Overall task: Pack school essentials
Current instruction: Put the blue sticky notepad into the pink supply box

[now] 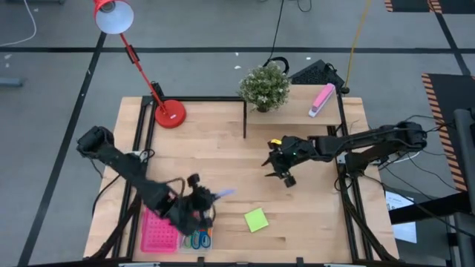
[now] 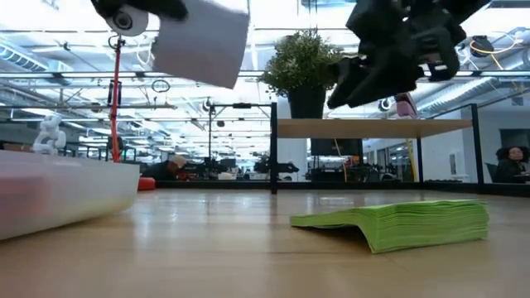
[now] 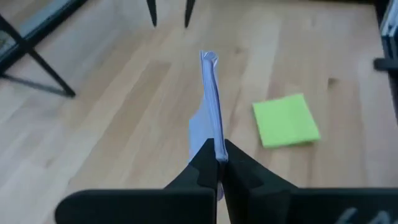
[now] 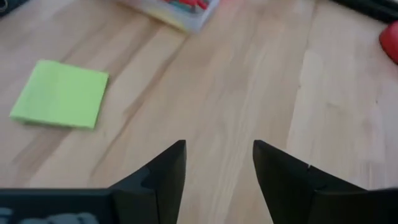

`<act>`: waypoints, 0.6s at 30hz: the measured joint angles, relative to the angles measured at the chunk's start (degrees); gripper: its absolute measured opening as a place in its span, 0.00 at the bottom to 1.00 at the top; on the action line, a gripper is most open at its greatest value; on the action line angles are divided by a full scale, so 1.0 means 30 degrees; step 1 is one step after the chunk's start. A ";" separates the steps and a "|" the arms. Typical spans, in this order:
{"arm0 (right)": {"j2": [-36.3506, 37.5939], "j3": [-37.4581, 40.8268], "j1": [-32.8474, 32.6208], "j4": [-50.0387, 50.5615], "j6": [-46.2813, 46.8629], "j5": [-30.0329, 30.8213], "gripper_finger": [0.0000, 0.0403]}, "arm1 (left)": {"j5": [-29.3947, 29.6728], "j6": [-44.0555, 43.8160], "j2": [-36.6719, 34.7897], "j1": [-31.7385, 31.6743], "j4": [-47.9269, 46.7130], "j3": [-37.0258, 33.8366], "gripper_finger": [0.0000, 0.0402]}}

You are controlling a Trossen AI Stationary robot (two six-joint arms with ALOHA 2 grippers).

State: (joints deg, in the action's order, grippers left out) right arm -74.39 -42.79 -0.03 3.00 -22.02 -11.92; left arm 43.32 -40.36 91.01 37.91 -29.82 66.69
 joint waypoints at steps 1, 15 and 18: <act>0.0052 0.0021 -0.0055 -0.0194 0.0082 0.0015 0.44 | 0.0109 -0.0745 0.0189 0.0446 -0.0994 0.0566 0.01; 0.1159 0.0445 -0.1452 0.1524 0.0598 0.2557 0.44 | -0.4921 -1.1559 0.4233 0.2138 -1.2018 0.6463 0.01; 0.1221 0.0452 -0.1538 0.1959 0.0612 0.2553 0.44 | -0.7153 -1.3454 0.4809 0.2090 -1.3658 0.6317 0.01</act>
State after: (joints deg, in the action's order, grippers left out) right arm -70.73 -41.43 -4.64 8.88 -20.18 -4.26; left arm 21.86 -80.72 105.44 44.18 -70.80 85.64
